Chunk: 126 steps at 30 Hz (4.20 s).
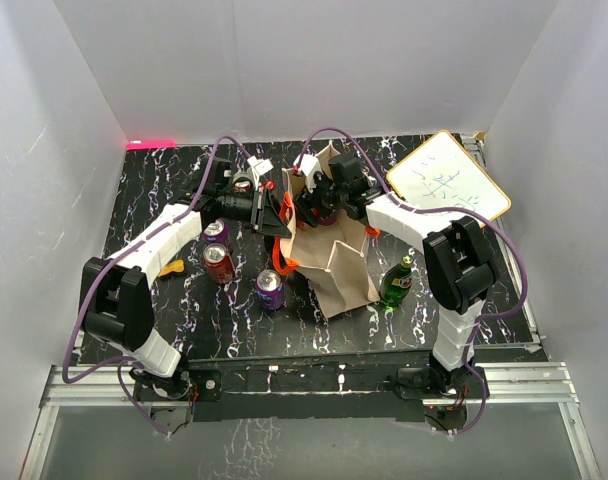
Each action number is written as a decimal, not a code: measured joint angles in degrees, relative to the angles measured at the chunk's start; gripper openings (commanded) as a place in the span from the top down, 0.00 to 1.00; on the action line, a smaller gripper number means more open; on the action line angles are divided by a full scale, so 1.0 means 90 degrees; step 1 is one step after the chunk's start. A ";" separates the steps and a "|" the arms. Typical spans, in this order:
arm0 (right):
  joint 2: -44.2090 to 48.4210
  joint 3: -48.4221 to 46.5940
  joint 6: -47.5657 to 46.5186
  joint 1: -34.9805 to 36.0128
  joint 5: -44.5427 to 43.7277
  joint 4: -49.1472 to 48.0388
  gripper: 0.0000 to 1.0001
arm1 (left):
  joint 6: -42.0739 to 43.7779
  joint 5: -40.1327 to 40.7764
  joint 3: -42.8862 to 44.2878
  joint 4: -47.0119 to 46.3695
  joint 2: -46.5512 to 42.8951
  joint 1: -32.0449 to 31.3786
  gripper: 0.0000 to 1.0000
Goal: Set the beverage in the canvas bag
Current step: Place the drink in the canvas bag, then adjust the drink in the canvas bag.
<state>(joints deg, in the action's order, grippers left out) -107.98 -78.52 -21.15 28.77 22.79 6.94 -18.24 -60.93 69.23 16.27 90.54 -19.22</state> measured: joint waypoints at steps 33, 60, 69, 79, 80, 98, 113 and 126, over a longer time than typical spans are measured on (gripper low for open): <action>-0.0134 -0.0185 -0.0032 0.0000 -0.0206 -0.0107 0.25 | -0.0046 0.0029 0.0000 -0.0083 -0.0022 0.0005 1.00; 0.1736 0.0588 0.0350 -0.0049 -0.0061 0.1479 0.18 | -0.0435 0.0255 -0.0087 -0.0391 -0.0095 0.0002 1.00; 0.1484 0.0838 0.0648 0.0046 -0.0413 0.1710 0.17 | -0.0508 0.0364 -0.0163 -0.0483 -0.0136 -0.0002 1.00; 0.0908 0.0906 0.0862 0.0325 -0.0855 0.1647 0.17 | -0.0469 0.0454 -0.0248 -0.0508 -0.0160 0.0000 1.00; 0.0833 0.0916 0.0877 0.0345 -0.0894 0.1574 0.17 | -0.0469 0.0461 -0.0274 -0.0522 -0.0165 0.0000 1.00; 0.0418 0.1688 0.1190 0.0328 -0.1020 0.0257 0.39 | -0.0471 0.0512 -0.0406 -0.0568 -0.0165 -0.0022 1.00; 0.0384 0.1151 0.0913 0.0296 -0.0845 0.1061 0.92 | -0.0427 0.0566 -0.0406 -0.0566 -0.0165 0.0000 1.00; 0.1173 0.0340 0.0675 0.0250 -0.0590 0.2115 0.92 | -0.0440 0.0600 -0.0325 -0.0561 -0.0124 0.0000 1.00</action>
<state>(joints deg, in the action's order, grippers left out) -97.43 -75.46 -15.07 31.03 17.47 25.98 -22.20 -55.53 66.30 11.22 89.43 -19.22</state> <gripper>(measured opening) 0.719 0.012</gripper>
